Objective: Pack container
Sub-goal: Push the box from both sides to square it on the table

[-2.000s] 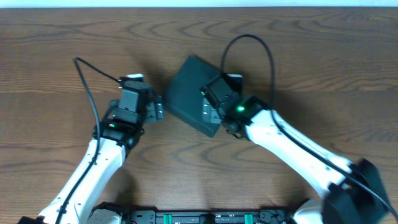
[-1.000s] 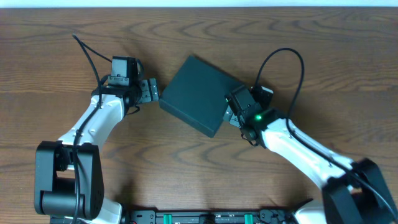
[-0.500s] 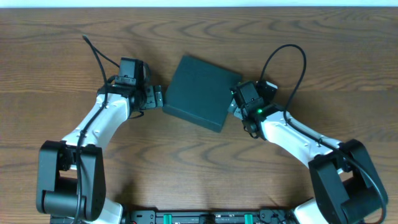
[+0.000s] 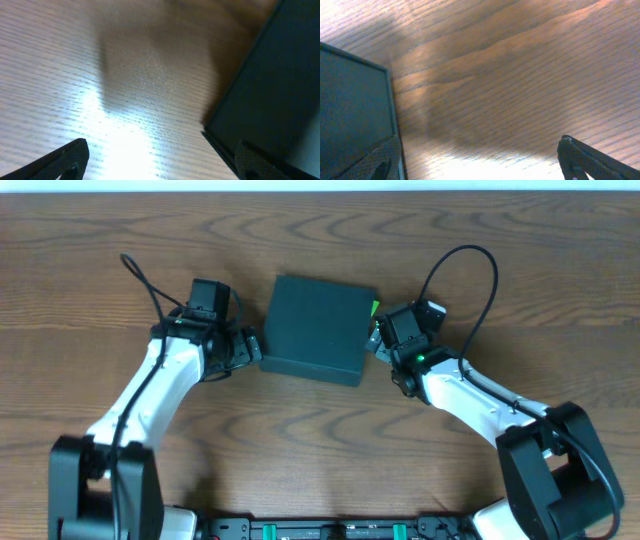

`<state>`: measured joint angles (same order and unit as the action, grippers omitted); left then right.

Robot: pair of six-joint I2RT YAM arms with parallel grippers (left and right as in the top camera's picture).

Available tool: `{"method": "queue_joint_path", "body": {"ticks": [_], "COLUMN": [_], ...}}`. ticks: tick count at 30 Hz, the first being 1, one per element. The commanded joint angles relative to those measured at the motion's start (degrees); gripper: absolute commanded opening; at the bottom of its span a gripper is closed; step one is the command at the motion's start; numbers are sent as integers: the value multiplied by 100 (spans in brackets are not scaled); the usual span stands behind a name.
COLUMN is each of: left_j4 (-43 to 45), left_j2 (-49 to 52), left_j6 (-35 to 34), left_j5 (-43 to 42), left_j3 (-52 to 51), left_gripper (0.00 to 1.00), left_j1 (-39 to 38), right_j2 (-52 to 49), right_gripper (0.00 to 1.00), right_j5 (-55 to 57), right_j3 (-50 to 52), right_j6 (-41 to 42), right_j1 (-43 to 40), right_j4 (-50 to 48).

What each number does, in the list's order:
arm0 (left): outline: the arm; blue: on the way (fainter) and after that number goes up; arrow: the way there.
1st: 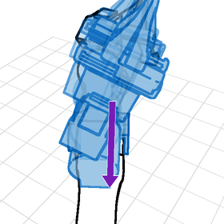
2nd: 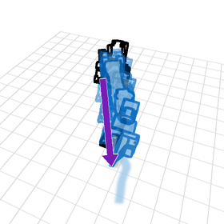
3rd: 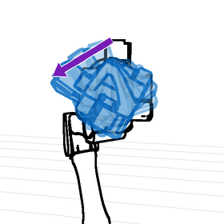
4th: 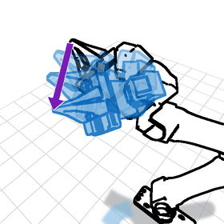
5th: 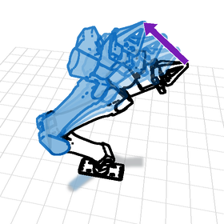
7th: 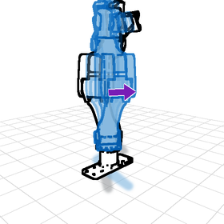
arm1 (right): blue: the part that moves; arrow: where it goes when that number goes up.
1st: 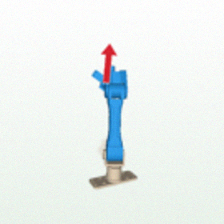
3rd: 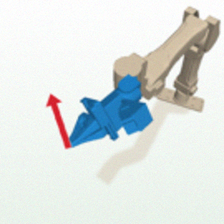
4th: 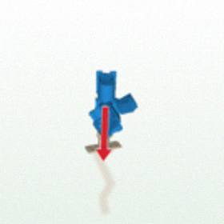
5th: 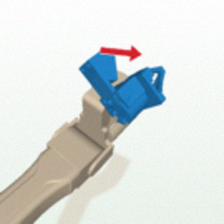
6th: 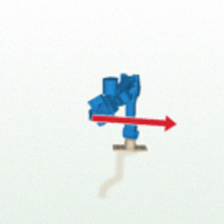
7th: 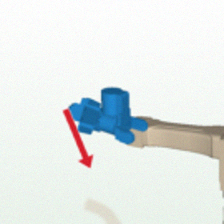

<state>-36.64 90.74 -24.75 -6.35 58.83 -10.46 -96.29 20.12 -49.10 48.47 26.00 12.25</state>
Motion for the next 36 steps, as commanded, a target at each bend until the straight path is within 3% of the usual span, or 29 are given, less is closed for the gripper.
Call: {"method": "queue_joint_path", "body": {"ticks": [1, 9, 15, 23, 36], "left_j4": [46, -87, -66, 817, 833], "left_j2": [-341, -343, -343, -264, 890], "left_j6": [-116, -101, -87, 326, 540], "left_j5": [-525, -389, 514, 529, 33], "left_j3": [17, 15, 15, 17, 15], "left_gripper": [95, 95, 95, 95, 95], "left_j1": [-232, -232, -190, 428, 595], "right_j2": [15, 15, 15, 15, -129], "right_gripper": [99, 99, 99, 99, 99], "right_j5": [-966, -1001, -732, -636, -643], "right_j3": [-94, -94, -94, -94, -94], "right_j6": [-35, -37, -212, -332, -409], "right_j1": [151, 295, 284, 20, -127], "right_j4": [-208, -328, -350, -372, -752]}}
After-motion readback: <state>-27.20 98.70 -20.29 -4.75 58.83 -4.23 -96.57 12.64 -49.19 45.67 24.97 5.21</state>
